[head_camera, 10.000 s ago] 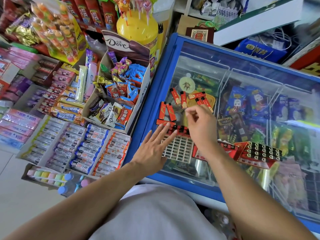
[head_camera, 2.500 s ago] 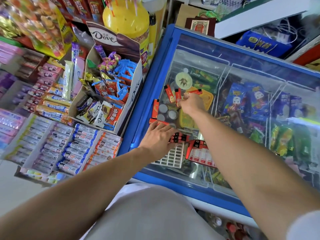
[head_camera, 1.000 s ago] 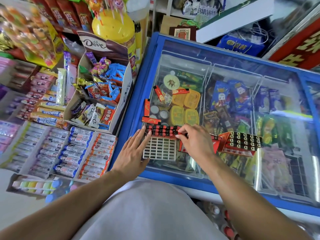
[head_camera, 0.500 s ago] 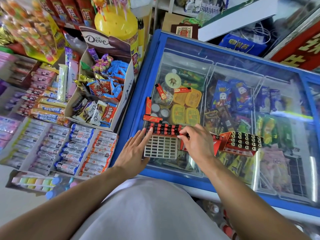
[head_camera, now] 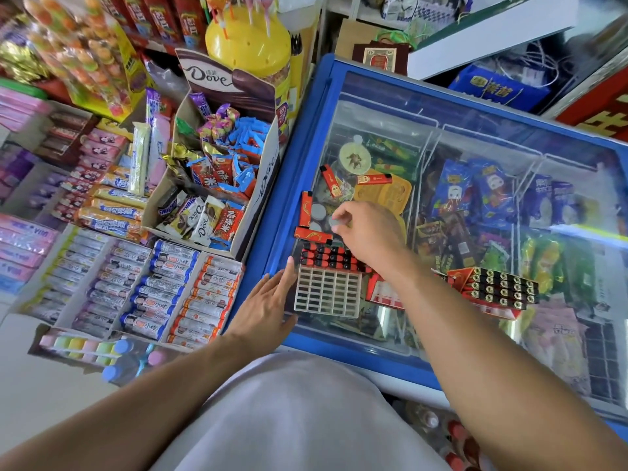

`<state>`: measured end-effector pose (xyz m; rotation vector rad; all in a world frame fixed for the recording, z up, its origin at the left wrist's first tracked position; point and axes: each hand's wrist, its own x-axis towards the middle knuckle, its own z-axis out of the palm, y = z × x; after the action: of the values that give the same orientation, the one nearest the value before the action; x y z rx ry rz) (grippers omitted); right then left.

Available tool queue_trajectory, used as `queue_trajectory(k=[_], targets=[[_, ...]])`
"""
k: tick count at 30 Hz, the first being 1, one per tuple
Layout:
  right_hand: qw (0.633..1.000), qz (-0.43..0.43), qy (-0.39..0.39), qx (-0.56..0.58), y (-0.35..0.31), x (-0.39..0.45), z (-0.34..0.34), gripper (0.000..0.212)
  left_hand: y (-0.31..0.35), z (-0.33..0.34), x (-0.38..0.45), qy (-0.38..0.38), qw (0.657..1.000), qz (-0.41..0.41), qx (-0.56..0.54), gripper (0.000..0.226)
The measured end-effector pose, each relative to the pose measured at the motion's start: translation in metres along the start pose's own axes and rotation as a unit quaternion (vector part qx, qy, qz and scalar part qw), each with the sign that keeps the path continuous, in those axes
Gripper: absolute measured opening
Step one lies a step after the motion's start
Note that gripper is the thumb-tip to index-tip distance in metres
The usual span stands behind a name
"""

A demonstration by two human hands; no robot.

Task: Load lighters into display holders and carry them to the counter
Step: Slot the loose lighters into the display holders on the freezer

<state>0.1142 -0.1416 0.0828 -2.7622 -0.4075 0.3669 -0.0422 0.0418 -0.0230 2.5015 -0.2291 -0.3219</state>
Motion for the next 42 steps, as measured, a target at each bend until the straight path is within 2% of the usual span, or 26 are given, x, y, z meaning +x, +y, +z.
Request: queue_trajectory(k=[2,4,7,9,12,15,20,25,31,35,37,40,42], targets=[[0.995,0.016,-0.094,-0.01,-0.009,0.032,0.01,0.026,-0.001,0.0,-0.003,-0.023,1.0,-0.004,0.014,0.107],[0.983,0.029,-0.166,-0.075,-0.012,0.056,0.028,0.037,-0.005,0.0,-0.005,-0.065,0.996,0.008,0.061,0.093],[0.968,0.043,-0.208,-0.133,-0.011,0.075,0.054,0.06,-0.009,0.003,-0.008,-0.128,0.986,-0.002,0.106,0.083],[0.967,0.036,-0.211,-0.14,-0.008,0.08,0.064,0.053,-0.006,0.005,-0.009,-0.163,0.979,-0.017,0.125,0.088],[0.974,0.01,-0.181,-0.133,-0.003,0.072,0.055,0.032,0.002,0.002,-0.008,-0.187,0.967,-0.028,0.173,0.093],[0.993,0.027,-0.114,-0.018,0.015,0.052,0.028,0.02,0.01,0.0,-0.003,-0.161,0.957,-0.016,0.241,0.095],[0.983,0.082,0.034,0.159,0.068,-0.016,-0.027,0.019,0.017,0.006,0.006,-0.155,0.946,0.0,0.283,0.096],[0.968,0.137,0.146,0.152,0.132,-0.099,-0.063,0.025,0.018,0.004,0.022,-0.123,0.963,0.005,0.24,0.094],[0.955,0.197,0.141,0.171,0.19,-0.181,-0.09,0.017,0.02,0.016,0.023,-0.034,0.979,0.054,0.194,0.088],[0.951,0.268,0.112,0.103,0.22,-0.199,-0.083,0.021,0.041,0.024,0.032,-0.017,0.972,0.143,0.186,0.08],[0.95,0.284,0.105,0.068,0.231,-0.202,-0.074,0.021,0.051,0.026,0.038,-0.048,0.963,0.172,0.201,0.083],[0.939,0.306,0.15,0.055,0.24,-0.2,-0.062,0.018,0.059,0.032,0.044,-0.119,0.954,0.16,0.223,0.085],[0.938,0.307,0.144,0.069,0.243,-0.196,-0.057,0.017,0.061,0.034,0.048,-0.172,0.946,0.133,0.239,0.086]])
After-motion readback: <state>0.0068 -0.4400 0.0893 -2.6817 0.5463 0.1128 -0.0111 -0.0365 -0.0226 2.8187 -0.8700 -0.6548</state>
